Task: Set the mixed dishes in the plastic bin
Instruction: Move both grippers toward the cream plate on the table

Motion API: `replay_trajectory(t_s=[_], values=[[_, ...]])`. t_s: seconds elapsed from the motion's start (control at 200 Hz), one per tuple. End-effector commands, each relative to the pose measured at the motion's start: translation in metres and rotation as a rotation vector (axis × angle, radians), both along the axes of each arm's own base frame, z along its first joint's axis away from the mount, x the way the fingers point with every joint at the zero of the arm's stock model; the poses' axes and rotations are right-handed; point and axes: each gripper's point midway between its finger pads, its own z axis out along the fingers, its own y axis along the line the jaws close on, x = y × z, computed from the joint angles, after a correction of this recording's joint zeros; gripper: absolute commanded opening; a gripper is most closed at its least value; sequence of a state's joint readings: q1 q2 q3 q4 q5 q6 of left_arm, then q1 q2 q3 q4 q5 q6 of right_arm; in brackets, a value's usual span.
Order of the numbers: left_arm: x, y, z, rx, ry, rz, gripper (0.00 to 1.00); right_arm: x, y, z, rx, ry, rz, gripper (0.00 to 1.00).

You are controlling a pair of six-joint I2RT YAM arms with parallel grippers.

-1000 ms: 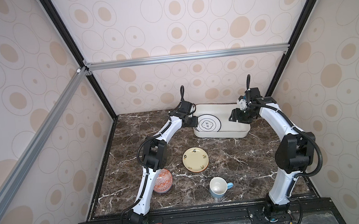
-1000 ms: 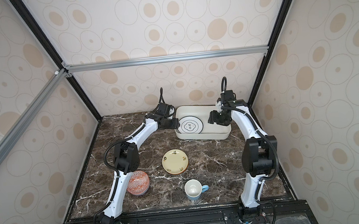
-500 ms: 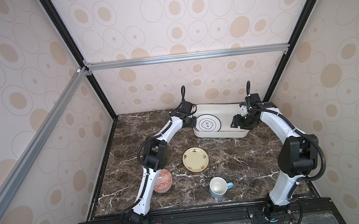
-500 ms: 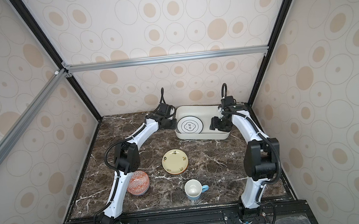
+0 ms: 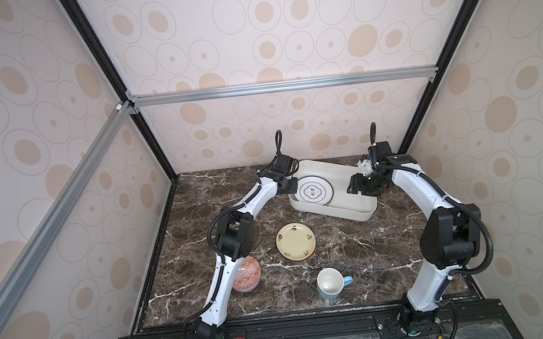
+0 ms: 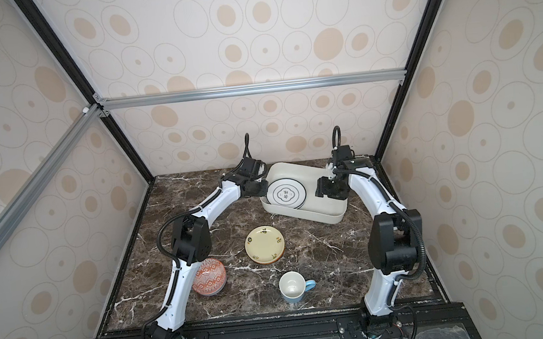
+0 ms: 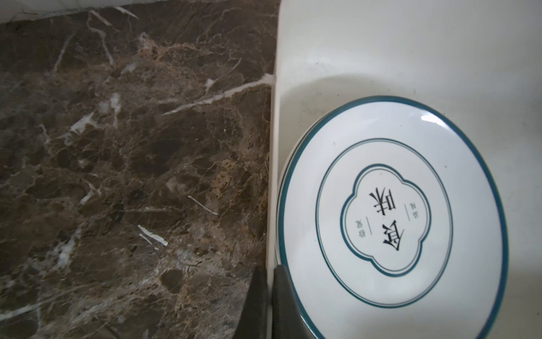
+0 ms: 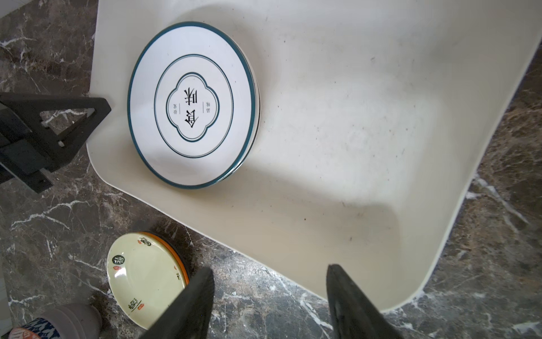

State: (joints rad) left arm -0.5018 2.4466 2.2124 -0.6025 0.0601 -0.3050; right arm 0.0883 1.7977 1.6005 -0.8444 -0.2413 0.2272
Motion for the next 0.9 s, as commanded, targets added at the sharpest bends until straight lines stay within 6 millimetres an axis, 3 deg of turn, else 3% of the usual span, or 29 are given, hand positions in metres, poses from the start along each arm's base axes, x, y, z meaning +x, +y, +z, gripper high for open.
replay_trajectory(t_s=[0.0, 0.19, 0.51, 0.805, 0.825, 0.895], values=[[-0.011, 0.021, -0.002, 0.088, 0.025, 0.022, 0.00, 0.001, 0.011, 0.009, -0.022, -0.021, 0.022, 0.64], [-0.019, 0.041, -0.005, 0.119, 0.040, 0.079, 0.00, 0.003, 0.026, 0.007, -0.030, -0.018, 0.050, 0.64], [-0.035, 0.097, -0.003, 0.144, 0.060, 0.202, 0.00, 0.008, 0.049, 0.006, -0.026, -0.019, 0.089, 0.64], [-0.061, 0.137, -0.001, 0.147, 0.074, 0.294, 0.00, 0.008, 0.082, 0.000, -0.012, -0.002, 0.155, 0.63], [-0.062, 0.140, -0.002, 0.147, 0.075, 0.301, 0.00, 0.005, 0.094, 0.000, -0.010, -0.001, 0.181, 0.63], [-0.067, 0.149, -0.001, 0.148, 0.074, 0.321, 0.00, 0.002, 0.104, -0.002, -0.004, 0.005, 0.202, 0.63]])
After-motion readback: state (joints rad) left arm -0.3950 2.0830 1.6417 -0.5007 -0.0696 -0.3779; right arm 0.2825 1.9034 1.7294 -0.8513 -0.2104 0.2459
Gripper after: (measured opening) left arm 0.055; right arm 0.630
